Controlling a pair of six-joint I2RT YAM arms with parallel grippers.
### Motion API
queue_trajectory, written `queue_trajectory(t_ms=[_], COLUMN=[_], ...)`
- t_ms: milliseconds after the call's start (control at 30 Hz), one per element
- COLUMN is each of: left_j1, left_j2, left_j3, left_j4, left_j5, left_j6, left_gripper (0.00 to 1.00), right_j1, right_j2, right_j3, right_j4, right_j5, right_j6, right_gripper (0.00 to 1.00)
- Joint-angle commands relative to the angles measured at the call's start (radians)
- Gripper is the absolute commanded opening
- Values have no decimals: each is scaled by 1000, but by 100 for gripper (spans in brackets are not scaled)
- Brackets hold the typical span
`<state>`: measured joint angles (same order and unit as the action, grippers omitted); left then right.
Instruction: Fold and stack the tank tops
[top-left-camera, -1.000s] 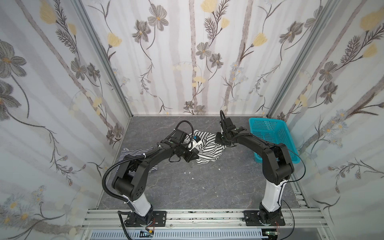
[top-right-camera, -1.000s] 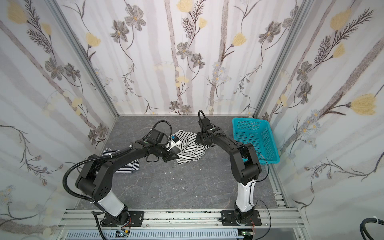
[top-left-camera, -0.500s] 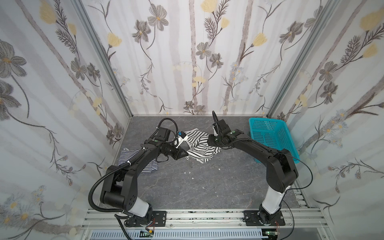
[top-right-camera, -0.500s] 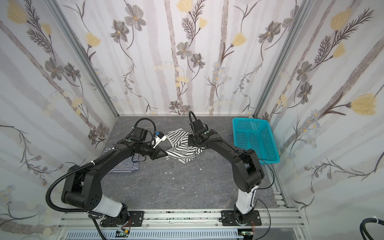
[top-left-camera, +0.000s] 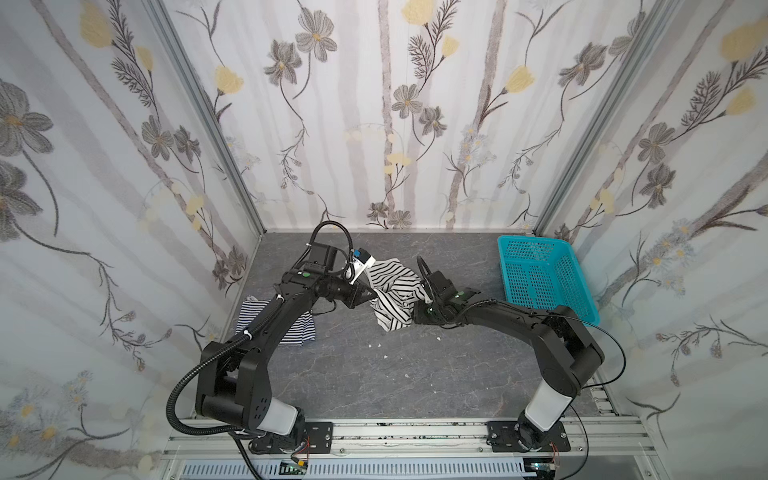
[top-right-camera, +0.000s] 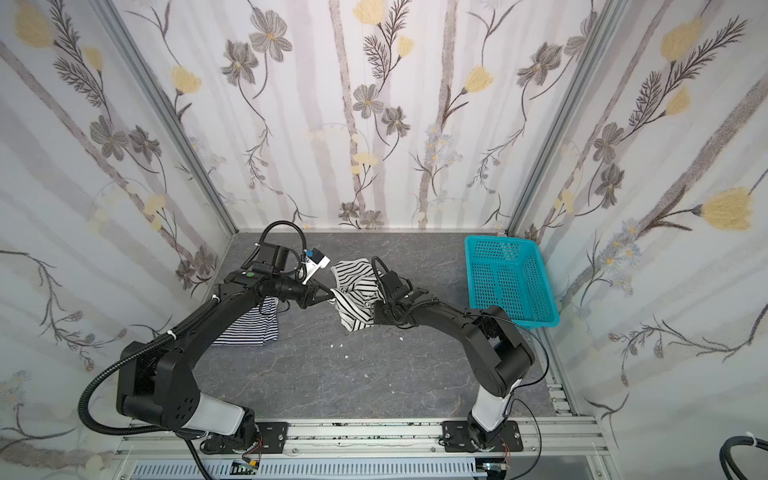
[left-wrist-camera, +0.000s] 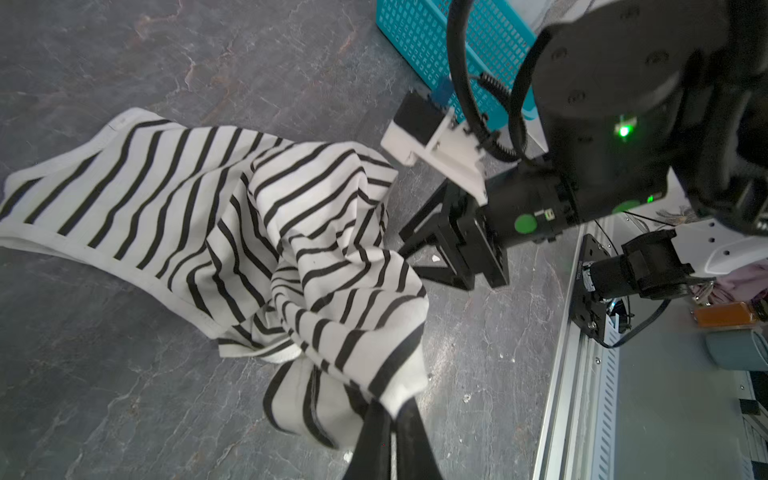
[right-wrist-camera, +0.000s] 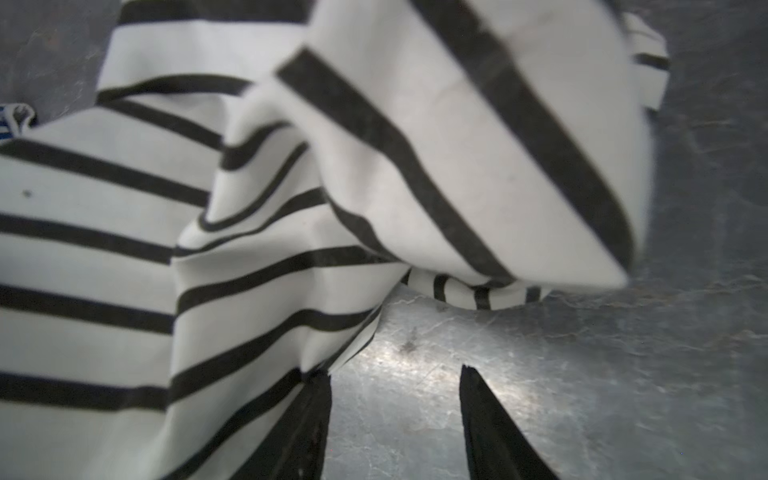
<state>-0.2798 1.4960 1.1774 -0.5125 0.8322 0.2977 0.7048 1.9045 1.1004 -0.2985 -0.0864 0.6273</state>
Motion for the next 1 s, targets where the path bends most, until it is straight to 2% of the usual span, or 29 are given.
queue_trajectory(t_ms=[0,333,367,567,700,833,967], left_j1=[-2,-61,-72,-108,-116,-117,-117], left_j2=[31,137,147,223,274,317,344], left_j3=[54,223,238,340,400,444,475], left_j4=[2,3,3,6,5,6,6], left_j5=[-10,-62,-70,-101,-103,-103,-100], left_j6=[-50,-119,-120,-150,-158,-161,-170], left_gripper=[0,0,0,0,0,0,0], right_j1=[31,108,149,214,232,237,243], right_j2=[13,-84,-82,11,87,146,213], right_j3=[-5,-136,-136,-89,-24,41,128], right_j4=[88,228,235,316,299,287,200], right_j5=[-50,-53,-43,-32,28,58,95], right_j6=[6,113,129,262,333,371,373], right_gripper=[52,59,59,59,59,58,55])
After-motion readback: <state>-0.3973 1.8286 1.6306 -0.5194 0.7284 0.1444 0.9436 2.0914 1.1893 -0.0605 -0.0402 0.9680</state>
